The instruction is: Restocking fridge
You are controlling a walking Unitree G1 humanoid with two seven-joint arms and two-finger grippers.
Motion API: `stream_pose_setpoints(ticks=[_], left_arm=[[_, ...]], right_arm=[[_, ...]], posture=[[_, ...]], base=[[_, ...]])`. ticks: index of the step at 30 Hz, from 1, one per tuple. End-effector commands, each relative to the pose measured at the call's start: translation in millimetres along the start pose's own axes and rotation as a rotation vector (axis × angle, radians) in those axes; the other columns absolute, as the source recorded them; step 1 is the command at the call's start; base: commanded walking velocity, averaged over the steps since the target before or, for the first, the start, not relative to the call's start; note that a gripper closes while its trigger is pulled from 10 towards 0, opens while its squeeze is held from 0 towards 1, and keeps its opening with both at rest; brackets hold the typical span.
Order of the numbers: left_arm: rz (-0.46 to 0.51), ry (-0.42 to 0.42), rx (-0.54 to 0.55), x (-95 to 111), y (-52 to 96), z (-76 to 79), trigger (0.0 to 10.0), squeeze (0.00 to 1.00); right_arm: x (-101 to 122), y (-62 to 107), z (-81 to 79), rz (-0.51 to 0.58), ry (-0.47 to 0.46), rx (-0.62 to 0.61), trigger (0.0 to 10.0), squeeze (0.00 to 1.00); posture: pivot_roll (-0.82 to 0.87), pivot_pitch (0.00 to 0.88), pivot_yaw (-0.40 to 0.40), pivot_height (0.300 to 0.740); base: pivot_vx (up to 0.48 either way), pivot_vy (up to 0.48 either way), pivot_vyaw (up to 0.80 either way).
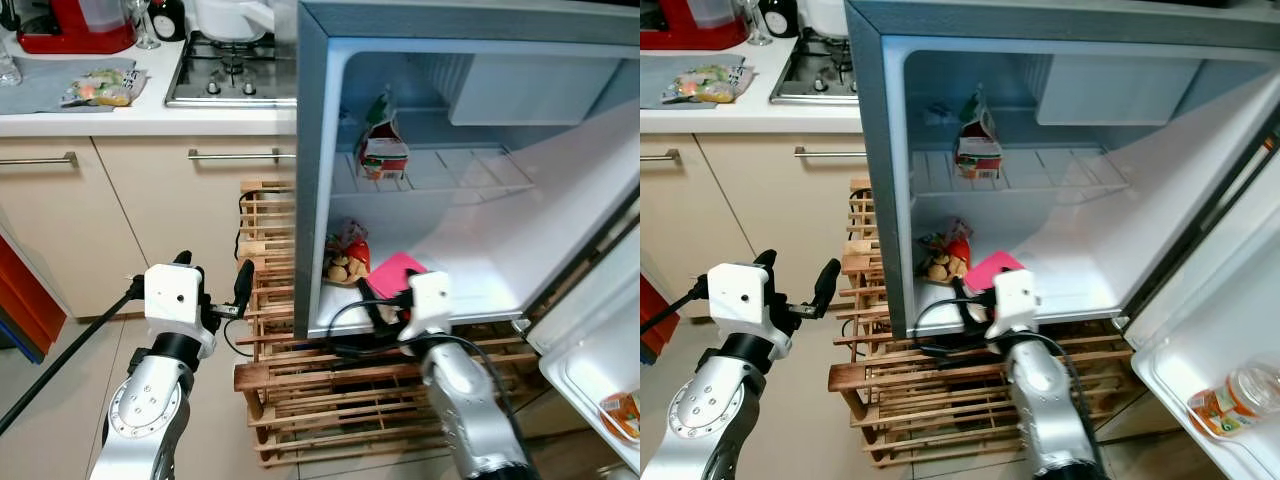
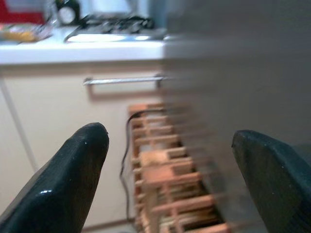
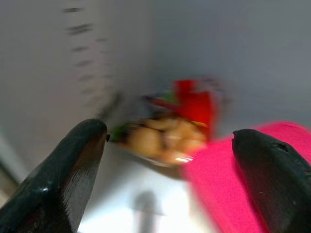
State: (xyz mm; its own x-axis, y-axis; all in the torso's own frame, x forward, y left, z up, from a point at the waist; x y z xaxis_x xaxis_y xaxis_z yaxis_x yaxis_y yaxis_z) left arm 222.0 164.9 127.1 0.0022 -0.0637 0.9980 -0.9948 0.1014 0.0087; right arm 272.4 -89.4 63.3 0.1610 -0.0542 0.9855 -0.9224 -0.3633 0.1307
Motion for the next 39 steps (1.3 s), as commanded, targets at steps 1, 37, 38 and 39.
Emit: stream_pose_setpoints(ticks=[1, 37, 38, 39], left_arm=[[0.006, 0.006, 0.006, 4, 4.6, 1.0, 10.0, 0.0], [-0.046, 0.052, -0.006, -1, 15.3, 18.2, 10.0, 0.0], [-0.048, 0.05, -0.01, -1, 13.5, 16.7, 10.0, 0.0], [-0.049, 0.047, -0.015, -2, 12.1, 15.8, 10.0, 0.0]], right_arm=[[4, 8.6, 4.4, 0.01, 0.001, -0.014, 10.0, 0.0], [-14, 31.2, 49.0, -0.109, 0.194, -0.059, 10.0, 0.0], [-16, 31.4, 47.1, -0.105, 0.188, -0.067, 10.0, 0.0], [-17, 31.2, 45.4, -0.102, 0.185, -0.072, 10.0, 0.0]], posture=[[-0.05, 0.013, -0.069, 0.74], [-0.07, 0.054, -0.071, 0.74], [-0.07, 0.048, -0.057, 0.74], [-0.07, 0.042, -0.042, 0.74]], base=[[0.0, 0.0, 0.0], [0.0, 0.0, 0.0], [0.0, 0.0, 0.0], [0.0, 0.0, 0.0]])
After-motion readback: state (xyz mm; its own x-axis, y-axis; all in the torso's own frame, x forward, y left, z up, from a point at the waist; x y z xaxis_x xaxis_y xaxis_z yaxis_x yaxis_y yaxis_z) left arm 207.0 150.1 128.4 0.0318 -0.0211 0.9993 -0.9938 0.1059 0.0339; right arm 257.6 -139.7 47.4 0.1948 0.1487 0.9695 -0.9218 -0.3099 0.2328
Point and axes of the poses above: a point about 5 cm out from each wrist's last joint towards the gripper, its own y axis pointing back from the gripper into the wrist, its own x axis along the axis of the wrist's last joint, z = x × y, the point moved 1 cm from there along -y, pointing out of the wrist towards the gripper
